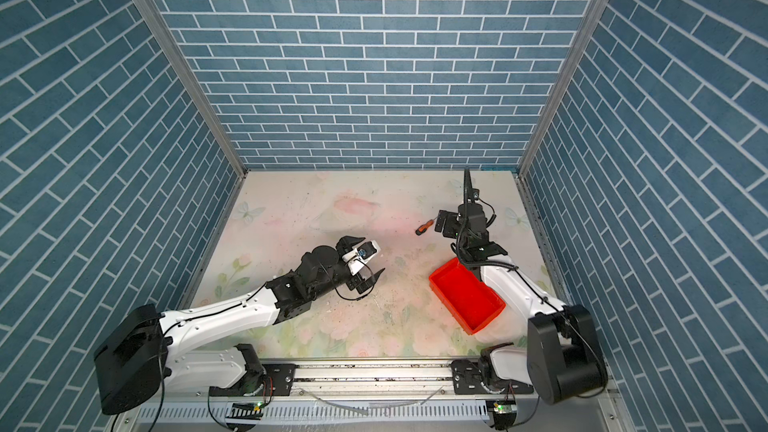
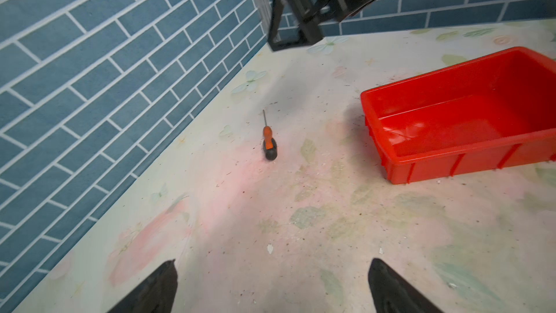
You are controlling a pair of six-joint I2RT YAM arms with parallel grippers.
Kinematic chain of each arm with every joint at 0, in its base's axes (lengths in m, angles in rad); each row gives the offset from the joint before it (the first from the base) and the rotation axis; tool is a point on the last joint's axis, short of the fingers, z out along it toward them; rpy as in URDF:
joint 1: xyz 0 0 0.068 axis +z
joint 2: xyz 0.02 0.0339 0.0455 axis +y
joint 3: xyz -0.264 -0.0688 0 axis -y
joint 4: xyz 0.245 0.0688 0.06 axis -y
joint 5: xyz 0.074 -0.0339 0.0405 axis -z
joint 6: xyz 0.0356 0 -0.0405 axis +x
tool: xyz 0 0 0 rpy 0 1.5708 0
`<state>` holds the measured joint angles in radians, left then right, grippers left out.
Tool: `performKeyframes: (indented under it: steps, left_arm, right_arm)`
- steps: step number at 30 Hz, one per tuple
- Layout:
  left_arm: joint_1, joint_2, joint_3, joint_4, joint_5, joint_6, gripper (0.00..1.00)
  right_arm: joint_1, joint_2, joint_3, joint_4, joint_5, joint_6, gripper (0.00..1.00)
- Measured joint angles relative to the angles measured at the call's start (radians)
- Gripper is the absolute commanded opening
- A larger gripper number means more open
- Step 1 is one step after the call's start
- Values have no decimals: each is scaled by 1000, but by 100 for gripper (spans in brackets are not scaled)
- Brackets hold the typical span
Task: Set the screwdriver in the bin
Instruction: 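Reach the right gripper toward the orange-handled screwdriver while the left arm extends forward, then lower the right gripper and close it on the screwdriver's orange handle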
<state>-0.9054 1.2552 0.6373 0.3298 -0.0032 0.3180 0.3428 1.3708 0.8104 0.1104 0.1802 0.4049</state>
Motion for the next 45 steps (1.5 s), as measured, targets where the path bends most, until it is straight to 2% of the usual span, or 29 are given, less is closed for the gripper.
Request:
performKeyframes:
  steps: [3, 5, 10, 19, 23, 33, 38, 45]
  left_arm:
    - [-4, 2, 0, 6, 40, -13, 100]
    - [-6, 2, 0, 12, 58, -19, 100]
    - [-13, 2, -2, 21, 77, -35, 100]
    - [-37, 4, -14, 27, 79, -44, 100]
    - [-42, 21, -14, 27, 78, -46, 100]
    - [-51, 35, -14, 27, 76, -46, 100]
    - [-55, 35, -14, 27, 74, -45, 100]
    - [-56, 41, -14, 28, 72, -45, 100]
  right_arm:
    - [26, 122, 93, -57, 45, 53, 99]
    - [37, 193, 150, -90, 70, 86, 96]
    - [47, 349, 254, -150, 94, 182, 82]
    - [54, 536, 402, -228, 84, 285, 78]
    - [62, 587, 454, -251, 77, 306, 75]
    - [74, 687, 552, -317, 59, 331, 57]
    - [75, 693, 552, -328, 50, 337, 45]
    - [76, 692, 550, -336, 35, 352, 24]
